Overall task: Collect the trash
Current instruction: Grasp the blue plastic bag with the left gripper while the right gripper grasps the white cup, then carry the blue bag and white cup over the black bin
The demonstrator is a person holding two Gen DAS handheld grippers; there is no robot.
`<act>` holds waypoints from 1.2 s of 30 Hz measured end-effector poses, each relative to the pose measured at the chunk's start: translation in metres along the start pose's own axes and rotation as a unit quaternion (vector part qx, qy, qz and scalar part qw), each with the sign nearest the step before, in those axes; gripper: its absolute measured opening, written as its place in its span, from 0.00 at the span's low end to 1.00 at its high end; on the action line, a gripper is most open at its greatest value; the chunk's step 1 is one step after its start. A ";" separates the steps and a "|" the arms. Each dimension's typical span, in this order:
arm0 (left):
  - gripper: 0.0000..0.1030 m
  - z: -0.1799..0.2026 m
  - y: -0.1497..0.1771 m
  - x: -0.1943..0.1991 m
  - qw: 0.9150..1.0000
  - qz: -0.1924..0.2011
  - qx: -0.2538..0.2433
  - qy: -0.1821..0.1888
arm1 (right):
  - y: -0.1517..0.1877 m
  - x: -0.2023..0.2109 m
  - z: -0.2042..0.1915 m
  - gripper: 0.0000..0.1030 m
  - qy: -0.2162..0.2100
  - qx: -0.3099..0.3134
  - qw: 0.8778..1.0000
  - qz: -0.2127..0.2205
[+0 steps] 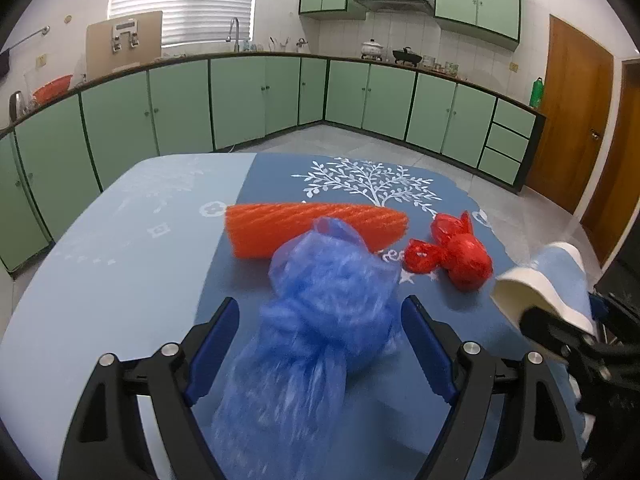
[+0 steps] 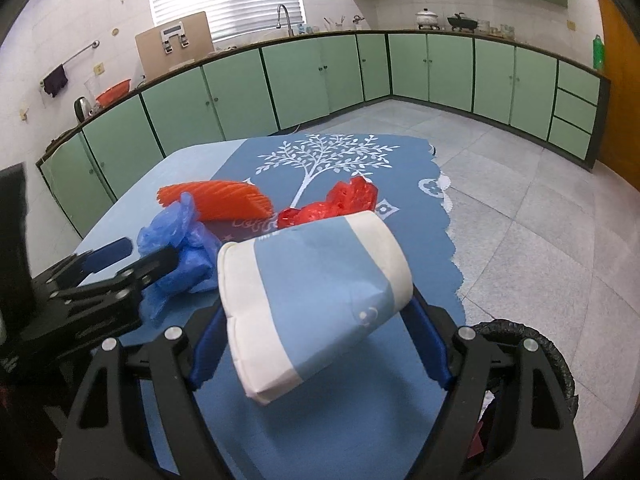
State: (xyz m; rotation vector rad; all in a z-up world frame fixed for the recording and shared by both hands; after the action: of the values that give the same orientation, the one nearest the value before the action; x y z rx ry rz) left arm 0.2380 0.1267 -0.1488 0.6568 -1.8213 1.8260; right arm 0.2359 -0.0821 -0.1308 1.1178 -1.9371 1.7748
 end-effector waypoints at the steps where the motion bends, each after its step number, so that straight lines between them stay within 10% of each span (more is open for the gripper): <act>1: 0.78 0.001 -0.001 -0.005 1.000 -0.006 0.001 0.000 | 0.001 0.000 0.001 0.75 0.000 -0.001 1.000 0.000; 14: 0.34 0.004 0.008 0.014 1.000 -0.001 0.020 0.009 | 0.002 0.024 0.008 0.75 0.000 -0.011 1.000 0.020; 36: 0.30 0.040 0.009 0.109 0.997 0.049 -0.018 0.056 | 0.008 0.114 0.011 0.75 -0.003 -0.026 0.997 0.073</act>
State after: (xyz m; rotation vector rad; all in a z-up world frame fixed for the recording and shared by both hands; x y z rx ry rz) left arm 0.1480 0.0863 -0.0864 0.4496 -1.8370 1.8500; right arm 0.1579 -0.1324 -0.0627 0.9882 -2.1037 1.7827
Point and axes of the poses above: each gripper's, at about its wrist camera, not at the fingertips, and x roughly against the way its jaws point, z to its right, y to its underside, the point moved 3 cm from there along -x, roughly the way its jaws point, and after that the axes turned 5 degrees about -x, right-handed, at the moved point
